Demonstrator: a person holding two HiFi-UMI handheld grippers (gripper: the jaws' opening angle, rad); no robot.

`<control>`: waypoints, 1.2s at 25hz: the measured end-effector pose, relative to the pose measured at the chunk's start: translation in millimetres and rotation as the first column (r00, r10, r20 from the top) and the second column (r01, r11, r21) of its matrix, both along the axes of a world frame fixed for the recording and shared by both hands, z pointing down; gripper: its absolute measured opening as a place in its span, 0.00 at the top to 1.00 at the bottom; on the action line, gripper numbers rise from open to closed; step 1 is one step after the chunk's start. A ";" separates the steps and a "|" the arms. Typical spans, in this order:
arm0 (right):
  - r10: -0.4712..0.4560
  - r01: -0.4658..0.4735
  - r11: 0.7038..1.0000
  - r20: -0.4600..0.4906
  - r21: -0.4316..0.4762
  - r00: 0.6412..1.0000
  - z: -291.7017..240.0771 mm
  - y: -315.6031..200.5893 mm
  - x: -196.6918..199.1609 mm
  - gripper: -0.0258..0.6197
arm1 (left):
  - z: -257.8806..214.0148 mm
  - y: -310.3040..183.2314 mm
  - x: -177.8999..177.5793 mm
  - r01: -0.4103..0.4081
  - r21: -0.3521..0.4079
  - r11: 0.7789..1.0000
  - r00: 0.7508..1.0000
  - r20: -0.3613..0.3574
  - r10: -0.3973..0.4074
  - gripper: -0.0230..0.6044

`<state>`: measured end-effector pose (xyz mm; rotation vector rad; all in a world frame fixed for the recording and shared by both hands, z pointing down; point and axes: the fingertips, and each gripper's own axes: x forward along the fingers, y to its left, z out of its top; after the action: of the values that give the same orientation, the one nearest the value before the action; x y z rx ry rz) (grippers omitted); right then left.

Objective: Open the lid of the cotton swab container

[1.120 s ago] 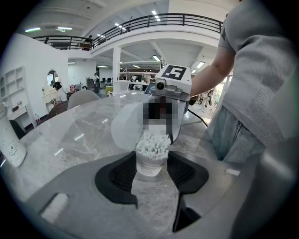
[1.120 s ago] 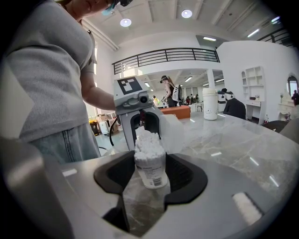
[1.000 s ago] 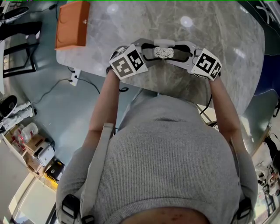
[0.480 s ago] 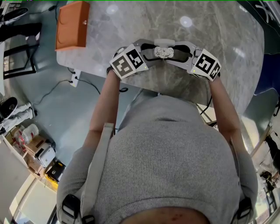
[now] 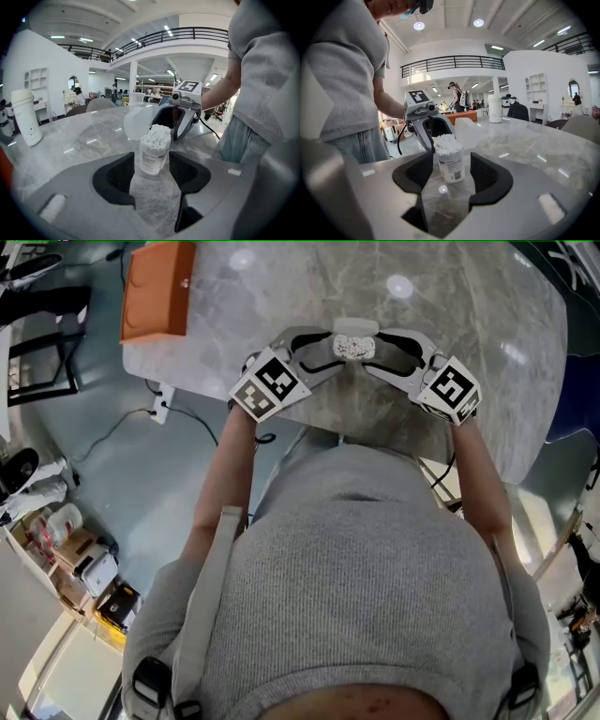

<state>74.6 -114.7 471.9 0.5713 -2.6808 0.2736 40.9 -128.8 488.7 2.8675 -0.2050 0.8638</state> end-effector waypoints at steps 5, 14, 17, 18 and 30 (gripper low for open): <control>0.106 -0.108 0.992 0.032 0.066 0.994 -16.8 2.2 15.6 0.59 | -16.7 -5.4 -11.6 0.088 0.069 0.994 0.995 -0.063 -0.084 0.59; 0.305 -0.324 0.935 0.143 0.140 0.942 -55.7 4.9 40.0 0.59 | -42.1 -3.7 -37.8 0.252 0.095 0.963 0.956 -0.181 -0.232 0.59; 0.329 -0.356 0.917 0.164 0.179 0.930 -70.2 5.5 36.8 0.65 | -52.7 -2.6 -43.2 0.300 0.098 0.949 0.936 -0.225 -0.272 0.60; 0.337 -0.366 0.909 0.167 0.197 0.927 -73.3 6.1 37.0 0.67 | -57.3 -2.0 -44.5 0.315 0.096 0.944 0.928 -0.240 -0.285 0.60; 0.433 -0.501 0.835 0.288 0.227 0.854 -105.0 9.4 29.9 0.86 | -91.0 -1.1 -67.0 0.449 0.158 0.879 0.855 -0.363 -0.371 0.79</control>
<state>104.5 -105.3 366.9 1.3817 -2.7745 0.0657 -26.2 -129.9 397.7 2.9398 -0.9037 0.2954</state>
